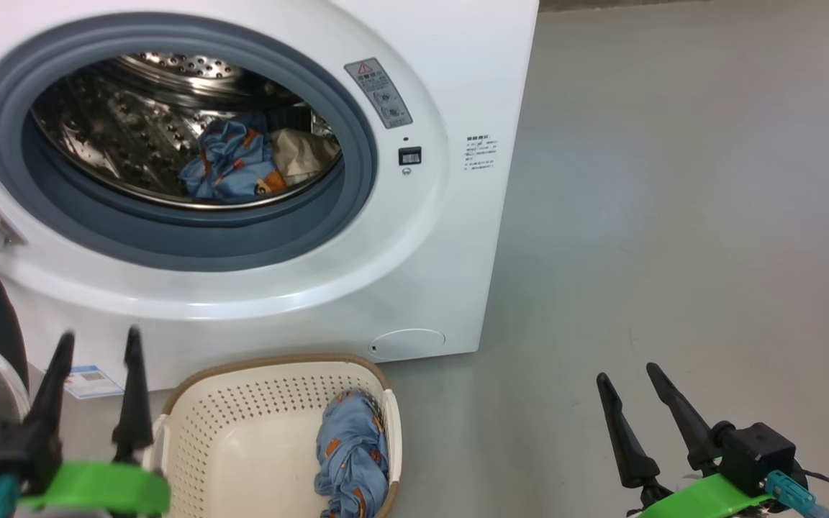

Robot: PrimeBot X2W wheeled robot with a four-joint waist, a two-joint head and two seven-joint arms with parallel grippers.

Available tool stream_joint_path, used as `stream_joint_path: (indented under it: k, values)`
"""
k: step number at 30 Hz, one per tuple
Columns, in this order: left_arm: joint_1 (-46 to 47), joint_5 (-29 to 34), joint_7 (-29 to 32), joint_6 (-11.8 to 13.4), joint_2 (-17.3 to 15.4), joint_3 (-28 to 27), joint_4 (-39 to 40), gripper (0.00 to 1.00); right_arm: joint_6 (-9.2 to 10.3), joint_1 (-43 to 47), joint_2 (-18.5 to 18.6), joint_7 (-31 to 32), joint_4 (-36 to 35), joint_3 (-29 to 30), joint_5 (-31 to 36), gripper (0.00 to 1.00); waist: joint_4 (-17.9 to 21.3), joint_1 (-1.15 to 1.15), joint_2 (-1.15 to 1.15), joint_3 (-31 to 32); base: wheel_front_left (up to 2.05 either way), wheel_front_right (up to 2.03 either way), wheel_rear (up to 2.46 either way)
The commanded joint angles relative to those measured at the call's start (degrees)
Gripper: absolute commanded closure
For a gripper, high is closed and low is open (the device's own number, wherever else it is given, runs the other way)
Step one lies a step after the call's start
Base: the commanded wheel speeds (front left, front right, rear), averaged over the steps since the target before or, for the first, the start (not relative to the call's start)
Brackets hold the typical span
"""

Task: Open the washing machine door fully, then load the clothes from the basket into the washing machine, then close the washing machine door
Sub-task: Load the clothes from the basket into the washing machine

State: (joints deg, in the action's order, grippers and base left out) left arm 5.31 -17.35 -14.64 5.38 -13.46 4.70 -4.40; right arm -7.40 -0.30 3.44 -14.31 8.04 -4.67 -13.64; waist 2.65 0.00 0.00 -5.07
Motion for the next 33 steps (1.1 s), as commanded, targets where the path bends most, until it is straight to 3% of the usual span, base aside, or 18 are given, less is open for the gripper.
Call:
stream_joint_path:
  k: [1,15,33]
  values:
    - [-0.4,0.8,-0.4,0.5,-1.1,-2.9,2.5,0.00,-0.09,-0.1,0.5,-0.7,-2.0,-1.4,0.7,0.00,0.1,0.00,0.00,0.0,0.00,0.00,0.00]
    - [-12.5,3.1,-0.4,1.5,3.6,-7.8,7.3,0.00,-0.09,1.2,1.1,-0.7,-5.3,-1.0,1.8,0.00,-0.5,0.00,0.00,0.8,0.00,0.00,0.00]
    - [-15.2,6.3,-0.4,-1.7,7.8,-10.9,8.6,0.00,-0.09,1.4,1.3,-0.7,-5.4,-0.7,2.0,0.00,-1.2,0.00,0.00,0.7,0.00,0.00,0.00]
